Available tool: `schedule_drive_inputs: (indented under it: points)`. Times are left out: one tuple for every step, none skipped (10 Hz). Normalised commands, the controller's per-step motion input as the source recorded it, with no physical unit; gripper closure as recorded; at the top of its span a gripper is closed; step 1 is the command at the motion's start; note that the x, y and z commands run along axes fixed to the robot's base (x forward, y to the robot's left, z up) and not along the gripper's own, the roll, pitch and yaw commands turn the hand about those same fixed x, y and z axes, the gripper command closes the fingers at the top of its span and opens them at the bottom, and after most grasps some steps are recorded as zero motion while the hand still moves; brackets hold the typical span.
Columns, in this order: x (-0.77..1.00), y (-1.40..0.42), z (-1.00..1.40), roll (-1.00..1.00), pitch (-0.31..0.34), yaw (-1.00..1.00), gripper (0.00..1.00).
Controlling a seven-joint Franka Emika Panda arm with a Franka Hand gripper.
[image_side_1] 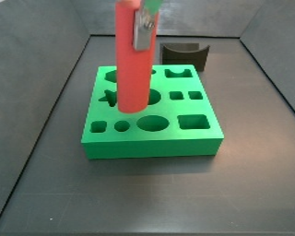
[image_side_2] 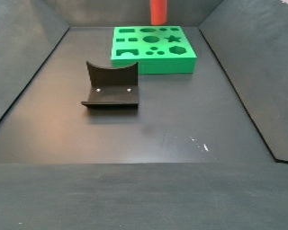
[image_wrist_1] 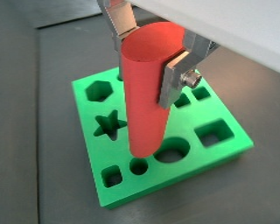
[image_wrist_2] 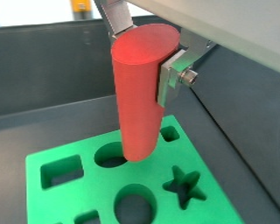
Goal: Insert the oval object.
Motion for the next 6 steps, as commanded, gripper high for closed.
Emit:
schedule_drive_inputs:
  points:
    - [0.0,-0.11,-0.3,-0.02,-0.07,-0.96,1.0]
    - [0.17,-0.13,-0.37,-0.02,-0.077,-0.83,1.0]
    - [0.26,-0.13,-0.37,-0.02,-0.069,-0.76,1.0]
    - [0.37,-0.09,-0.3,0.0,-0.036,-0.7,1.0]
    - [0.51,-0.07,-0.19,0.06,0.0,-0.59,1.0]
    - [0.58,-0.05,-0.1,0.11,0.0,-0.5,1.0]
